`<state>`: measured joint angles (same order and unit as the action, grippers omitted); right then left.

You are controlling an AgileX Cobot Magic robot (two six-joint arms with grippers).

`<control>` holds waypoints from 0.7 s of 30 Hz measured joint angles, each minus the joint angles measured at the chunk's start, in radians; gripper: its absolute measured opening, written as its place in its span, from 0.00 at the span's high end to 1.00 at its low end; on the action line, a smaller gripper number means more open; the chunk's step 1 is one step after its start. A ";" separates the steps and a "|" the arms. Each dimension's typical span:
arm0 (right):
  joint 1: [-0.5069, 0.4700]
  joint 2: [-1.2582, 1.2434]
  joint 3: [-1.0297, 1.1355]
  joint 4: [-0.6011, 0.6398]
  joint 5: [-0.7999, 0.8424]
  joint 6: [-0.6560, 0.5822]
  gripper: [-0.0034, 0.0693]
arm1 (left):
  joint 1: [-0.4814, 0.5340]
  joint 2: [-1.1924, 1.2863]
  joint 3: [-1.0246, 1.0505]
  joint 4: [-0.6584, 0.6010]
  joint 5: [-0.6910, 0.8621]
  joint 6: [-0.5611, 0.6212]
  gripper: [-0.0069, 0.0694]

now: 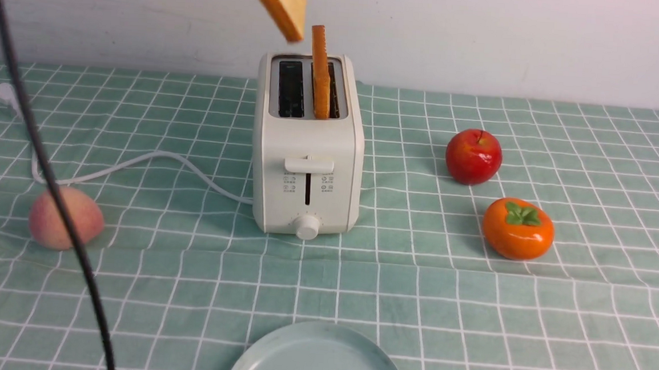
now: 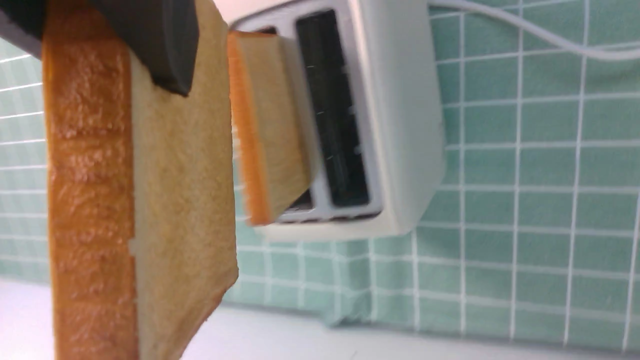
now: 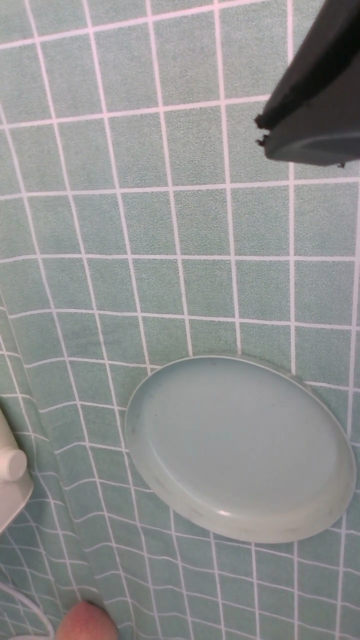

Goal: Take toasted bread from bread machine on blue coffee table place on plate.
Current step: 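Reach for a toast slice standing in the toaster with the left gripper, then place the slice of bread on the plate with the left gripper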

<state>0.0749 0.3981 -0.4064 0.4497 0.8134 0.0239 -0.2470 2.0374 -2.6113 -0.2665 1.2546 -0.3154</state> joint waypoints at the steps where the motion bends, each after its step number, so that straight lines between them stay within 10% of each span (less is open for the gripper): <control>1: 0.000 0.000 0.000 0.000 -0.004 0.000 0.94 | 0.000 -0.067 0.007 -0.032 0.000 0.014 0.78; 21: 0.000 0.000 0.000 -0.002 -0.010 -0.003 0.91 | -0.301 -0.618 1.406 -0.187 -0.185 0.206 0.78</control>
<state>0.0749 0.3981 -0.4064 0.4477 0.8036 0.0210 -0.5481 1.4192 -1.2056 -0.4533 1.0693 -0.1095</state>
